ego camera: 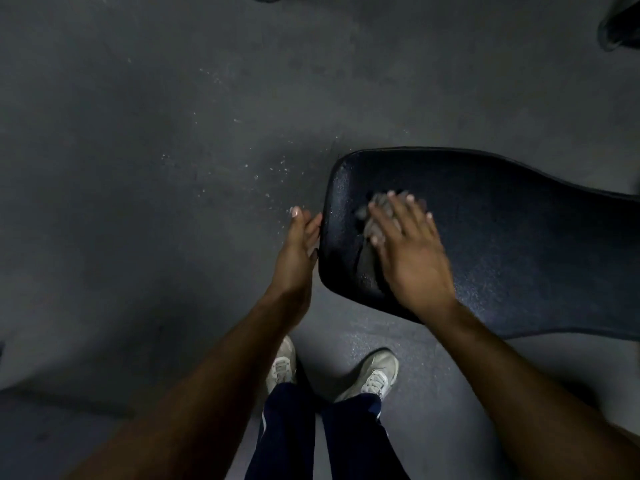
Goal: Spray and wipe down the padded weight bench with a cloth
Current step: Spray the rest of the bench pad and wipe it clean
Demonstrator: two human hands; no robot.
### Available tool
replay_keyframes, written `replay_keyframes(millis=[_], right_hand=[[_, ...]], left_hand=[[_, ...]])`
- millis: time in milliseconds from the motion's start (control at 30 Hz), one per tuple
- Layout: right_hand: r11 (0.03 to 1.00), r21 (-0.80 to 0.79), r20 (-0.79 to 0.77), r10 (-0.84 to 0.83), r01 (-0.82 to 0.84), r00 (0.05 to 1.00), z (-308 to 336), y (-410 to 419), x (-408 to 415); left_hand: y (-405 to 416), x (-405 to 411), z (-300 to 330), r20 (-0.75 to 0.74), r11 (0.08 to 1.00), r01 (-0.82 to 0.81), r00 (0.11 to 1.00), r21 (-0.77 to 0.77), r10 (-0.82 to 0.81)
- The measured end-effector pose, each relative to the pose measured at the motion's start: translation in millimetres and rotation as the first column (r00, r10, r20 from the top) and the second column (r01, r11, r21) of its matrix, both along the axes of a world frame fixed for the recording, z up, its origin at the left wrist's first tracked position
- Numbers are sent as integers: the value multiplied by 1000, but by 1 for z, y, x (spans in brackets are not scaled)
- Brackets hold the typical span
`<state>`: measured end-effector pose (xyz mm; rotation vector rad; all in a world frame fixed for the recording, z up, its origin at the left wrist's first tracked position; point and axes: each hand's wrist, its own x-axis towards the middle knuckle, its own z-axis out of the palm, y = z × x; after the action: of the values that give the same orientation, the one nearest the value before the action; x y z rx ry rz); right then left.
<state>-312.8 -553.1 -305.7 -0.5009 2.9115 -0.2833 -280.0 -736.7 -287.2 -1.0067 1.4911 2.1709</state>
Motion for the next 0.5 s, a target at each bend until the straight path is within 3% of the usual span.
replay_keyframes(millis=[67,133,333,500], right_hand=[[983,-71,28,-165,167,986,1,-13,-20],[979,-80,30,-186,188,982,0,-26,-24],[987,13,1,158,-158,987,-3,-25,45],[995,-20,-11,-103,103,995,-7,36,63]], left_hand=[[-5,-4,0,9,1000,12,1000,-22,-12],[-10,-10,0,13,999,32,999,-40,-31],[-9,-25,6,44,981,124,992,-147,-119],[-2,-19,6,32,974,160,987,-162,-157]])
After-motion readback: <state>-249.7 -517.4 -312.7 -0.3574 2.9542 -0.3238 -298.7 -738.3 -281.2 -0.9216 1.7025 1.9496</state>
